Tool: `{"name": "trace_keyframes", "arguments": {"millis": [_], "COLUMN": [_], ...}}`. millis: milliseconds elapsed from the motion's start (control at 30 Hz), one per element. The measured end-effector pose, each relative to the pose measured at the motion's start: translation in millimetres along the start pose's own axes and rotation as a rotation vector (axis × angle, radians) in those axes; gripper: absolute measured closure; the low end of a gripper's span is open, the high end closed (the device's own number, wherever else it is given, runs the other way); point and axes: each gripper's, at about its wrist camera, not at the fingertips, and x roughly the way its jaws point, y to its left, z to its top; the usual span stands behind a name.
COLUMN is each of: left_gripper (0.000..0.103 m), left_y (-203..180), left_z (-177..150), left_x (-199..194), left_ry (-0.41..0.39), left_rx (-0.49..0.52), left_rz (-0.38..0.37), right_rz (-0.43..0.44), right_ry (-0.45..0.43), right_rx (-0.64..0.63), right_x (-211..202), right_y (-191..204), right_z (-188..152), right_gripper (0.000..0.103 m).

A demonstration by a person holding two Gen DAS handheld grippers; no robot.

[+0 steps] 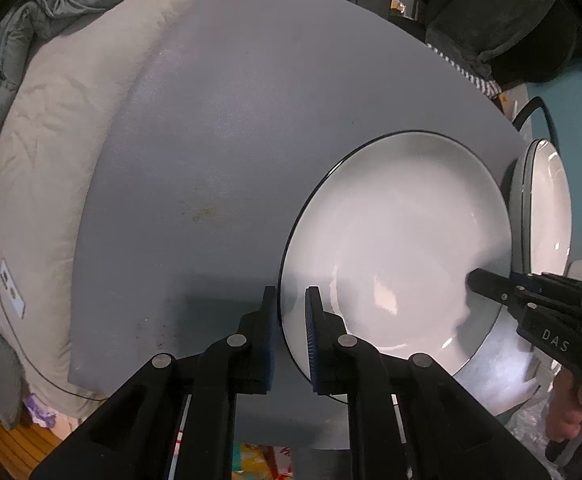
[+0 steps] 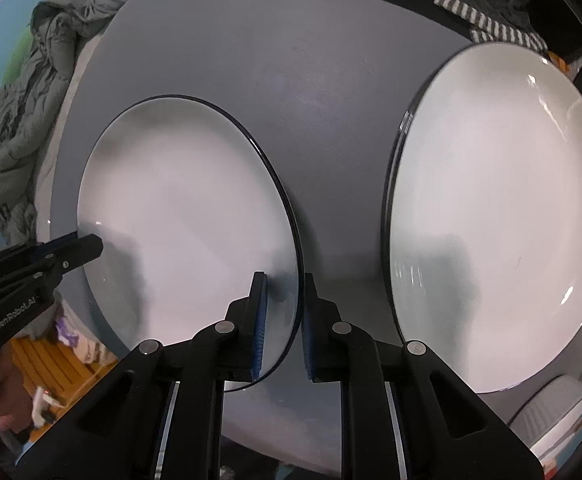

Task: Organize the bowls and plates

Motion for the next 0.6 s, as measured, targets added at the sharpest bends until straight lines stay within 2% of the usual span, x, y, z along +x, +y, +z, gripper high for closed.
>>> {"name": "trace_keyframes", "arguments": {"millis": [167,600], "left_gripper": [0.093,0.093], "left_y": [7.7,0.3], "left_z": [6.0,13.1], "left_x": [5.1,13.2], "left_ry": [0.028,0.081], "left_rx": [-0.016,0.029], "left_rz": [-0.056,-0.052], "right_rz": [0.039,0.051], "right_ry": [-0.001,0.0], "right_rx": [0.004,-0.043], "right_x": [3.0,2.6], "right_y": [-8.7,-8.8], "right_z": [0.4,-1.4], "right_gripper": [0.088,0.089]}}
